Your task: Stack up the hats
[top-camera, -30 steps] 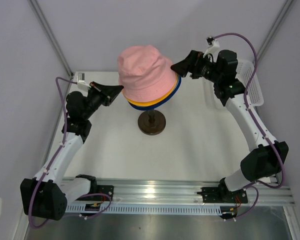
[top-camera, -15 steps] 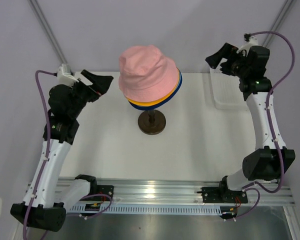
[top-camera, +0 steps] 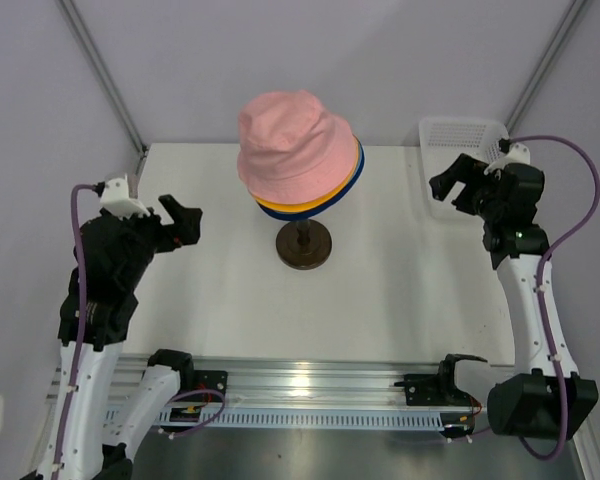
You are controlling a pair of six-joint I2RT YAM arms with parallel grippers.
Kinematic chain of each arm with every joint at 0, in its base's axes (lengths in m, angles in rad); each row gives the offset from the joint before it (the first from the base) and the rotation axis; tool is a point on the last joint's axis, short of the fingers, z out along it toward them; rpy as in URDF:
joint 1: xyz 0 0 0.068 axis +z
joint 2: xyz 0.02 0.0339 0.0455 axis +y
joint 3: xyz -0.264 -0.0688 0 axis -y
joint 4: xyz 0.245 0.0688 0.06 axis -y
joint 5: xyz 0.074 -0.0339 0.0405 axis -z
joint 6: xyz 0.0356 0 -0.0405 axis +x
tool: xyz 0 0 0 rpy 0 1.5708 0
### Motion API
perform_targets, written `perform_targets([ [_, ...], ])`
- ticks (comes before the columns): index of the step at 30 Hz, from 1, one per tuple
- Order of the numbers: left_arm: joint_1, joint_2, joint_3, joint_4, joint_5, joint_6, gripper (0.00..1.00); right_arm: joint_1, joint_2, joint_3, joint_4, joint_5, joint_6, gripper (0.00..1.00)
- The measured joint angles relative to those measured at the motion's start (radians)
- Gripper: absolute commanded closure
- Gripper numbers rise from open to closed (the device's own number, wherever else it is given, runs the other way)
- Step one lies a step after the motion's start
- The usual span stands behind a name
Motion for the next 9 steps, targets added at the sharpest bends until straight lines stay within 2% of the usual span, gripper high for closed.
perform_targets([
  [4, 0.000, -0.072, -0.087, -0.039, 0.051, 0.048, 0.01, 0.000, -0.072, -0.113, 0.032, -0.020, -0.002, 0.01],
  [9, 0.000, -0.106, -0.131, -0.053, 0.080, 0.063, 0.01, 0.000, -0.077, -0.124, 0.079, -0.047, 0.000, 0.00],
])
